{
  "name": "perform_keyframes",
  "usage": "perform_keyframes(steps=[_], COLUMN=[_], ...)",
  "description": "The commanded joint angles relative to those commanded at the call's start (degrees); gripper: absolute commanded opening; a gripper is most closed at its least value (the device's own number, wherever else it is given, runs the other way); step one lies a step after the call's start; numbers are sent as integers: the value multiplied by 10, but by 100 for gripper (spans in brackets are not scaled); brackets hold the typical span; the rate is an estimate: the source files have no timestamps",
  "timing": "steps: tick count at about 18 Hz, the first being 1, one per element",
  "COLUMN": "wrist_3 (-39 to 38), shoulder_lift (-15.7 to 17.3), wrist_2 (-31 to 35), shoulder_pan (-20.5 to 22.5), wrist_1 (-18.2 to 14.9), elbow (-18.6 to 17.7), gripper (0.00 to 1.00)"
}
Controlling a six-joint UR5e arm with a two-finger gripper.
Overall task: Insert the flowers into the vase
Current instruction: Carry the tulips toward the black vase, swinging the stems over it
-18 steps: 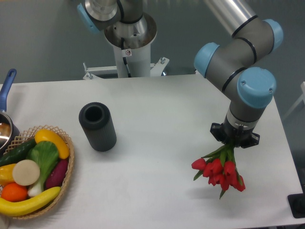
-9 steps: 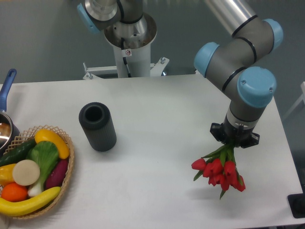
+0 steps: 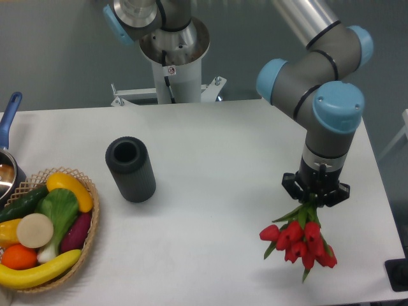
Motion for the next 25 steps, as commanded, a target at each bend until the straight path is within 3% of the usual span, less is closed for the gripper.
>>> perform_keyframes(steps=[4, 10, 12, 16, 19, 25], wrist_3=[-14, -98, -102, -171, -173, -169], shoulder_lift=[5, 44, 52, 53, 55, 109], wrist_2=[-6, -14, -15, -49, -139, -339], shoulder_pan=[-18, -78, -98, -134, -139, -135], wrist_1=[8, 10, 36, 122, 135, 153], elbow=[6, -7, -11, -15, -15, -51], gripper=[18, 14, 15, 15, 19, 19])
